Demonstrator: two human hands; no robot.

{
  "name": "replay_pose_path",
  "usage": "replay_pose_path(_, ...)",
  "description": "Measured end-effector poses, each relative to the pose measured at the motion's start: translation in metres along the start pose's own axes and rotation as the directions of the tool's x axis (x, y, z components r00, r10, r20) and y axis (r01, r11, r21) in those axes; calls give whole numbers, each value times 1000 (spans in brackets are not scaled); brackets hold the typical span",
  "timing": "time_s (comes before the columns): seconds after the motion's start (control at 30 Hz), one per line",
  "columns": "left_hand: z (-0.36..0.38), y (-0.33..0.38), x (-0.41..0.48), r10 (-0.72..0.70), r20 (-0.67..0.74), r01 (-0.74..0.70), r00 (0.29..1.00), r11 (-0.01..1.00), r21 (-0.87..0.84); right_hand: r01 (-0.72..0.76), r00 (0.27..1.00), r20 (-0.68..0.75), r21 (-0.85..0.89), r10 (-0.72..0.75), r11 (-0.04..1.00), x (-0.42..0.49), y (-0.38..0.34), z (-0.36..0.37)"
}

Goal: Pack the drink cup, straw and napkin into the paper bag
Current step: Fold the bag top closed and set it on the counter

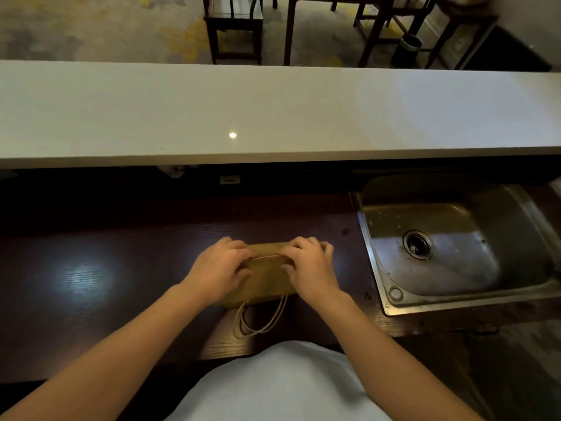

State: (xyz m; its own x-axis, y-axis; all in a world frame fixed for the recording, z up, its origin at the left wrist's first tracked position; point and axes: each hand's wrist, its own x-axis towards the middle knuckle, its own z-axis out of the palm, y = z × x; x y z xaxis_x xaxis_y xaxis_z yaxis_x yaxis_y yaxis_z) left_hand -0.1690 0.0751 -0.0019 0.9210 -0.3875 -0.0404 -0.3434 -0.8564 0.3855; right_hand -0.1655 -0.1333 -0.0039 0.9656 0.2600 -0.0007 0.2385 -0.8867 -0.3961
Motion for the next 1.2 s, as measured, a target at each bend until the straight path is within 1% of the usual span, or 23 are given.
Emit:
replay_pose_path(0.1, 5, 7, 12, -39, -22, 39, 999, 999, -6, 82, 996, 39, -29, -81, 996, 14, -8, 4)
replay_pose_path(0.17, 5, 7, 16, -48, -6, 48, 999, 999, -25, 161, 985, 74, -49, -157, 986, 20, -11, 6)
replay_pose_path(0.23, 4, 2, 14, -48, 13, 48, 999, 997, -53, 200, 977, 78, -18, -198, 980, 23, -3, 4)
replay_pose_path(0.33, 4, -15, 2, -57, -33, 55, 998, 996, -71, 169, 985, 21, 37, -170, 985, 22, 29, 1)
replay_pose_path(0.43, 6, -31, -16, -69, -106, 59, 992, 994, -97, 109, 993, 39, 73, -112, 991, 20, 55, 1)
replay_pose_path(0.57, 17, -42, -27, -64, -213, 40, 975, 992, -119, 102, 994, 7, 169, -105, 980, 18, 63, 10)
replay_pose_path(0.63, 25, -45, -29, -104, -250, 62, 963, 983, -171, 75, 997, -11, 246, -74, 966, 15, 68, 18)
replay_pose_path(0.73, 40, -49, -31, -252, -288, 158, 924, 937, -312, -85, 996, 27, 480, 82, 873, 8, 72, 29)
replay_pose_path(0.8, 50, -47, -34, -355, -281, 203, 892, 869, -452, -159, 987, 81, 557, 136, 815, 3, 72, 35)
replay_pose_path(0.87, 58, -43, -38, -436, -237, 244, 868, 791, -561, -196, 981, 133, 628, 144, 754, -3, 69, 42)
replay_pose_path(0.93, 64, -35, -41, -492, -175, 265, 853, 698, -665, -206, 978, 136, 687, 155, 697, -10, 64, 51)
replay_pose_path(1.0, 67, -24, -36, -539, -118, 257, 834, 569, -781, -266, 963, 186, 754, 194, 600, -13, 56, 58)
replay_pose_path(1.03, 67, -19, -33, -558, -100, 259, 824, 527, -810, -301, 952, 214, 783, 219, 544, -12, 52, 60)
replay_pose_path(1.07, 67, -15, -28, -575, -92, 267, 813, 509, -818, -330, 940, 235, 807, 247, 490, -10, 50, 62)
replay_pose_path(1.13, 62, -10, -22, -598, -117, 275, 793, 522, -808, -367, 921, 262, 830, 289, 419, -3, 46, 60)
replay_pose_path(1.2, 48, -9, -17, -596, -193, 250, 779, 578, -776, -372, 920, 265, 822, 289, 431, 3, 40, 50)
